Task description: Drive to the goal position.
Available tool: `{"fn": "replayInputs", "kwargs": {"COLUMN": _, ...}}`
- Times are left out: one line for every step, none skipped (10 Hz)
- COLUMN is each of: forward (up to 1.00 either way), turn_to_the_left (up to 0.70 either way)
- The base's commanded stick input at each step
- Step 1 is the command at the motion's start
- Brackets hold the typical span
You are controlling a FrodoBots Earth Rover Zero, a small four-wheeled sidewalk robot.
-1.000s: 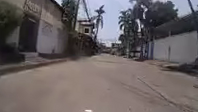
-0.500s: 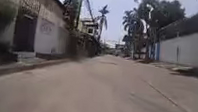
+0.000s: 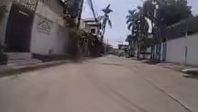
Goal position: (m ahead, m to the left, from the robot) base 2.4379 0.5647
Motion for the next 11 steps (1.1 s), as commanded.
{"fn": "replayInputs", "kwargs": {"forward": 1.00, "turn_to_the_left": -0.19}}
{"fn": "replayInputs", "kwargs": {"forward": 1.00, "turn_to_the_left": -0.08}}
{"fn": "replayInputs", "kwargs": {"forward": 1.00, "turn_to_the_left": -0.02}}
{"fn": "replayInputs", "kwargs": {"forward": 1.00, "turn_to_the_left": 0.00}}
{"fn": "replayInputs", "kwargs": {"forward": 1.00, "turn_to_the_left": 0.00}}
{"fn": "replayInputs", "kwargs": {"forward": 1.00, "turn_to_the_left": 0.00}}
{"fn": "replayInputs", "kwargs": {"forward": 1.00, "turn_to_the_left": 0.00}}
{"fn": "replayInputs", "kwargs": {"forward": 1.00, "turn_to_the_left": 0.00}}
{"fn": "replayInputs", "kwargs": {"forward": 1.00, "turn_to_the_left": 0.00}}
{"fn": "replayInputs", "kwargs": {"forward": 1.00, "turn_to_the_left": 0.00}}
{"fn": "replayInputs", "kwargs": {"forward": 1.00, "turn_to_the_left": 0.00}}
